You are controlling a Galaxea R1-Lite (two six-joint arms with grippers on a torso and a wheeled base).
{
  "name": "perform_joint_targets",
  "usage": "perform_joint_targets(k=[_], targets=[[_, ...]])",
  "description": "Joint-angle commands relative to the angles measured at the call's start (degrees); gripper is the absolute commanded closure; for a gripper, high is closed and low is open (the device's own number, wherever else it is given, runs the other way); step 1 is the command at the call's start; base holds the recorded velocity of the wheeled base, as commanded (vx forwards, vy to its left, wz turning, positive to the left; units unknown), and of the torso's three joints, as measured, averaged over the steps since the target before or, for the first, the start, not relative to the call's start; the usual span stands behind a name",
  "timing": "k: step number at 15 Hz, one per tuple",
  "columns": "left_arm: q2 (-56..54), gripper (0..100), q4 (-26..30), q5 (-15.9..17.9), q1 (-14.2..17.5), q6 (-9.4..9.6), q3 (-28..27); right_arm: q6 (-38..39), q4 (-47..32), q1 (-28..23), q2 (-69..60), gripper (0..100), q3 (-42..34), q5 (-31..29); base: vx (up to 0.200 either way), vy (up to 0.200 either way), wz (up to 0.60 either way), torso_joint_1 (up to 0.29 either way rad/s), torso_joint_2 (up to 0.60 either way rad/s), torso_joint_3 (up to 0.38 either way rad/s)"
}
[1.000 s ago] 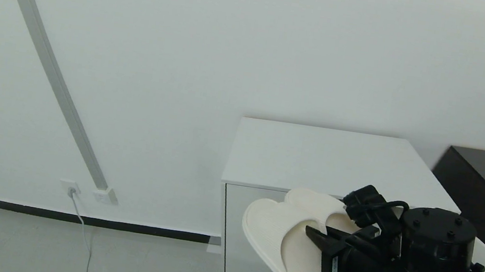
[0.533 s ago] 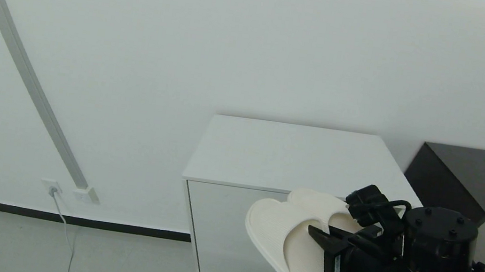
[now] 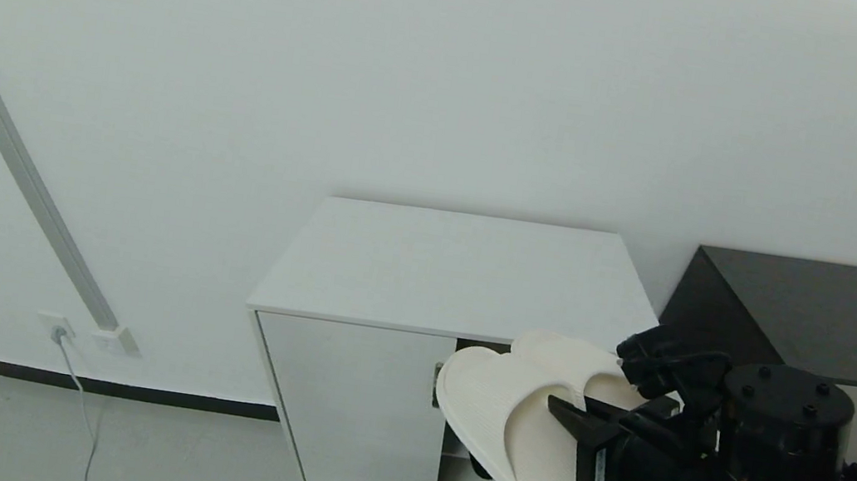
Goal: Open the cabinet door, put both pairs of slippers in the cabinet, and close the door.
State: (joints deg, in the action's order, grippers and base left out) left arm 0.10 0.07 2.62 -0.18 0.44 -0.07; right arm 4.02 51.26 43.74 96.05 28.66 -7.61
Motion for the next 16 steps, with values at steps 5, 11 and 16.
perform_joint_targets(k=[5,11,16], targets=[[0.0,100,0.0,-0.1,0.0,-0.09,0.0,-0.1,0.0,0.1,-0.1,100,-0.4,0.0,0.000,-0.040,0.00,0.000,0.00,0.000],[0.0,100,0.0,-0.1,0.0,-0.09,0.0,-0.4,0.0,0.2,-0.4,100,-0.6,0.1,0.000,0.000,0.00,0.000,0.00,0.000],[0.0,100,0.0,-0.1,0.0,-0.09,0.0,-0.4,0.1,0.6,-0.4,100,-0.8,0.2,0.000,0.000,0.00,0.000,0.00,0.000]])
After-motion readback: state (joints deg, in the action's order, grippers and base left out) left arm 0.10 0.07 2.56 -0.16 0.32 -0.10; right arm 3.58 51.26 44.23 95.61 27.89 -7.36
